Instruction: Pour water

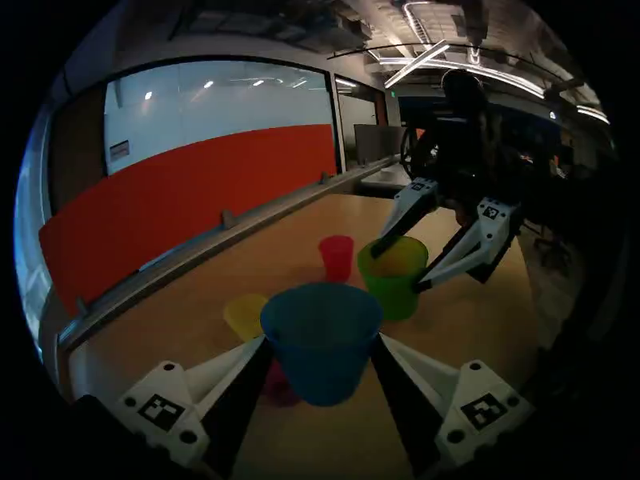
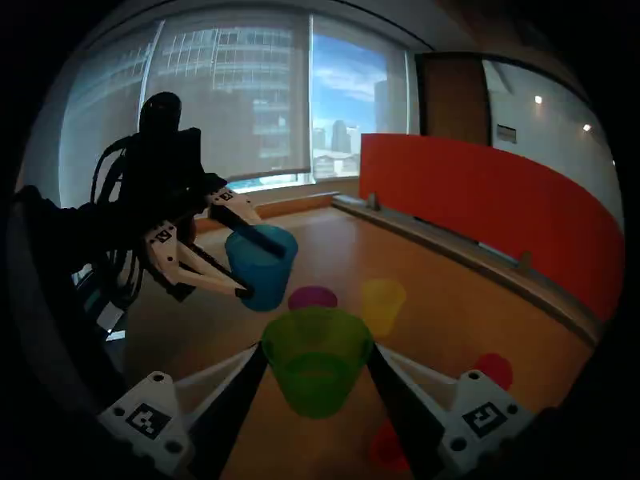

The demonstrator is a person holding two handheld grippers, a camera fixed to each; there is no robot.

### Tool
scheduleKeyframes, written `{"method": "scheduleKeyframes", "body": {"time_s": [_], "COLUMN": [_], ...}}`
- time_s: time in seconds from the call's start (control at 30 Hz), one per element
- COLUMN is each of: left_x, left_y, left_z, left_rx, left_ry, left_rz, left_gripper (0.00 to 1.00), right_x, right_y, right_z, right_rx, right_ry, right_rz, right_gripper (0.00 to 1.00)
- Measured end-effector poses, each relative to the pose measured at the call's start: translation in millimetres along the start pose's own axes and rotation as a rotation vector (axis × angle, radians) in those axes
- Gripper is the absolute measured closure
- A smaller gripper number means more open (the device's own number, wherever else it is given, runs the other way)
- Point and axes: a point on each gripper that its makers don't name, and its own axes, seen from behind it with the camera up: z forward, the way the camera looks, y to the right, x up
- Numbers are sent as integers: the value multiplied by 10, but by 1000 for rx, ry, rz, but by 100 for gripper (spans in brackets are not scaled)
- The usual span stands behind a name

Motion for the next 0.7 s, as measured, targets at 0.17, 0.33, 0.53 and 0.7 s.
{"method": "scheduleKeyframes", "body": {"time_s": [0.17, 0.33, 0.53, 0.7], "left_x": [-149, -323, -521, -628], "left_y": [93, 163, 220, 226], "left_z": [59, 114, 169, 207], "left_rx": [-31, -59, -95, -117], "left_ry": [-28, -65, -125, -161], "left_rz": [9, 8, 15, 29], "left_gripper": [17, 17, 17, 17], "right_x": [-72, -141, -228, -317], "right_y": [7, 24, 38, 45], "right_z": [55, 111, 182, 253], "right_rx": [4, 4, 7, 9], "right_ry": [-16, -31, -53, -72], "right_rz": [5, 7, 6, 1], "right_gripper": [9, 9, 9, 9]}}
